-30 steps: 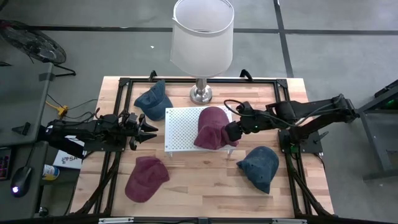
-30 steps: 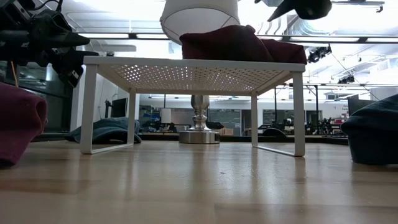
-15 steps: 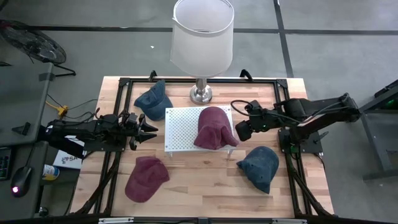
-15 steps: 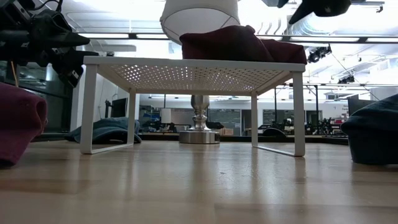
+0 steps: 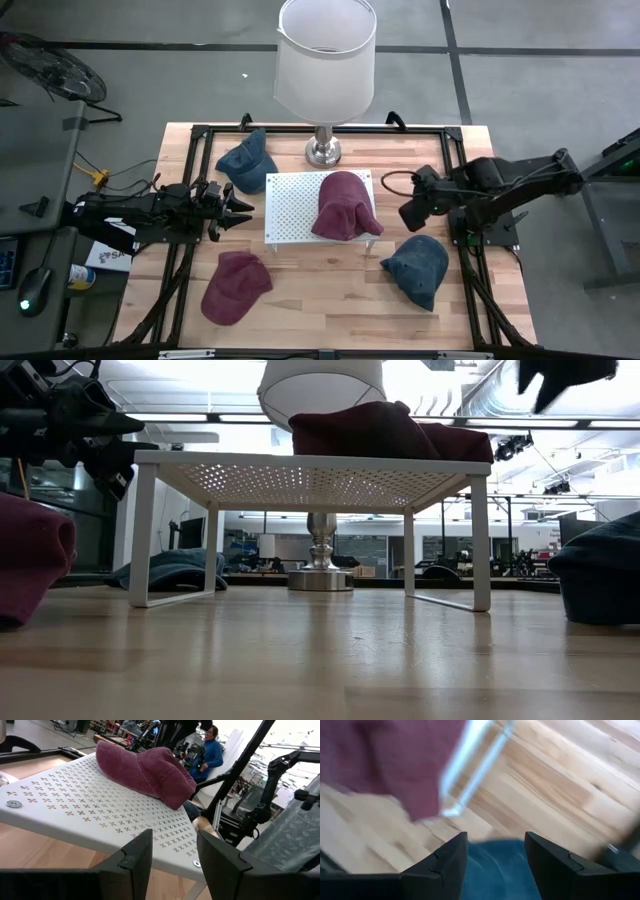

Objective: Pick & Place hat
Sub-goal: Put the bottom blue cap on the shelf

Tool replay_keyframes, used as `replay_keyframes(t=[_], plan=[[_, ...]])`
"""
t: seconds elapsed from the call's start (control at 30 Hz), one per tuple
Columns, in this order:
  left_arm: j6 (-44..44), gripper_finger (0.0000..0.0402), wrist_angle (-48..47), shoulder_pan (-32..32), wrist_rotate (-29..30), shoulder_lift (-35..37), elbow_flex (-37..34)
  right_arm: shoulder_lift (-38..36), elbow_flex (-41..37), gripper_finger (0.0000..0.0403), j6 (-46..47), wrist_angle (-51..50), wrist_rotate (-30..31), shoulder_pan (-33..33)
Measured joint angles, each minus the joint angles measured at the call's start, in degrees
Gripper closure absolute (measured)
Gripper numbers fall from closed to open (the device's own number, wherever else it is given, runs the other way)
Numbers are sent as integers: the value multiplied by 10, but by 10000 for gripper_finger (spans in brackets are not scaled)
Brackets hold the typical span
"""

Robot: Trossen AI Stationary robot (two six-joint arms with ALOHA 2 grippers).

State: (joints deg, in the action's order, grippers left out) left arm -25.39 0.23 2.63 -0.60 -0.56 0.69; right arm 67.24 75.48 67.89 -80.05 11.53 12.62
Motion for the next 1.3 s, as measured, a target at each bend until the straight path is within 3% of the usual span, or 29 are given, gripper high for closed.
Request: replay_keyframes(t=[0.23, 0.53, 0.93, 1.3], plan=[[0, 247, 0, 0, 0, 0, 0, 0, 0, 212, 71, -100, -13, 25], [0, 247, 0, 0, 0, 0, 0, -1, -50, 212, 217, -98, -62, 79], [0, 247, 0, 0, 0, 0, 0, 19, -93, 212, 471, -1, -120, 175], [0, 247, 0, 0, 0, 0, 0, 113, -108, 212, 572, 112, -213, 232]])
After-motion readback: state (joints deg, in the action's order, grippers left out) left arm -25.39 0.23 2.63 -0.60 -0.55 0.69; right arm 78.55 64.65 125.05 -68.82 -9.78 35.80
